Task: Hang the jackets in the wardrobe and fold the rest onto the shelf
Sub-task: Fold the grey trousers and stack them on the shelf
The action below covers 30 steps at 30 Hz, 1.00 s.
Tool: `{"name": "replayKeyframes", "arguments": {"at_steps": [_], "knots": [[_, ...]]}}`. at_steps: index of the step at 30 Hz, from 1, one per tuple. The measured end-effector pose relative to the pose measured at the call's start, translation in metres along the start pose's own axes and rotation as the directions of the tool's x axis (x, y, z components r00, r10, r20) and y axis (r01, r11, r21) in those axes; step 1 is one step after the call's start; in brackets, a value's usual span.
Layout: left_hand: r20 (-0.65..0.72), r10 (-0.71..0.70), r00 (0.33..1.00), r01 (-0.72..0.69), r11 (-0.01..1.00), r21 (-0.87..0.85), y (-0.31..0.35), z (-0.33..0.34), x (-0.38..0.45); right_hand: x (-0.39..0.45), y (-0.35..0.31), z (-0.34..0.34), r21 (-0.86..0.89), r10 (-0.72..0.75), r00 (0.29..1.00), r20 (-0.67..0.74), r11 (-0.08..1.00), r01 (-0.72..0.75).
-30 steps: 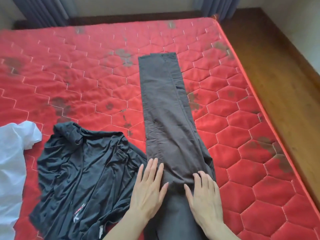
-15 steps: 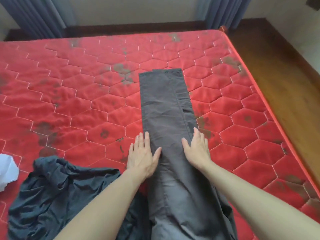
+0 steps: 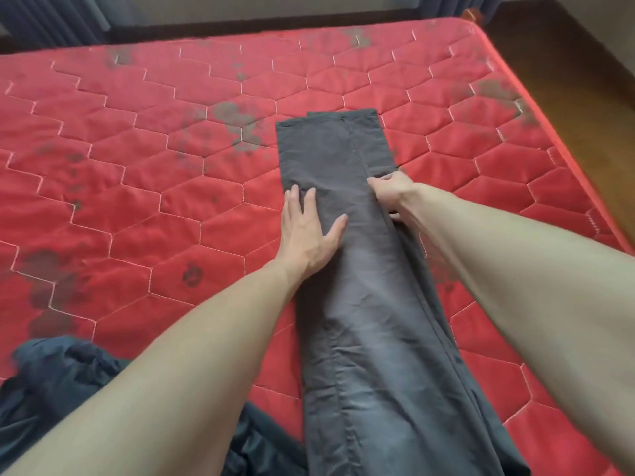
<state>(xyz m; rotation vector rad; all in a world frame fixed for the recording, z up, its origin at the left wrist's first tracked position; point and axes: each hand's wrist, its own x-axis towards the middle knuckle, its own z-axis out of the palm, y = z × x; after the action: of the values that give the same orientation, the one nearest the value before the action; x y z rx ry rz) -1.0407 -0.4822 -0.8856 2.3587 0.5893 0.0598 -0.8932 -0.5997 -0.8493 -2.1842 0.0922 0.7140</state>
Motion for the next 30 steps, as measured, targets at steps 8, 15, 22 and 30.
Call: {"name": "replayKeyframes", "arguments": {"at_steps": [8, 15, 22, 30], "knots": [[-0.201, -0.543, 0.815, 0.44, 0.807, -0.394, 0.012, -0.025, 0.047, -0.007, -0.01, -0.01, -0.549, -0.251, 0.968, 0.005, 0.809, 0.213], [-0.077, -0.384, 0.92, 0.305, 0.825, -0.476, 0.045, -0.047, 0.065, -0.026, 0.016, -0.026, -0.483, -0.389, 0.866, -0.313, 0.85, 0.208], [-0.028, -0.379, 0.925, 0.329, 0.836, -0.439, 0.037, -0.018, 0.056, -0.013, 0.029, -0.035, -0.364, -0.139, 0.984, -0.11, 0.927, 0.091], [-0.139, -0.01, 0.99, 0.064, 0.919, 0.389, 0.027, 0.008, -0.031, -0.072, 0.064, -0.015, -0.589, -0.371, 0.908, -0.195, 0.784, 0.194]]}}
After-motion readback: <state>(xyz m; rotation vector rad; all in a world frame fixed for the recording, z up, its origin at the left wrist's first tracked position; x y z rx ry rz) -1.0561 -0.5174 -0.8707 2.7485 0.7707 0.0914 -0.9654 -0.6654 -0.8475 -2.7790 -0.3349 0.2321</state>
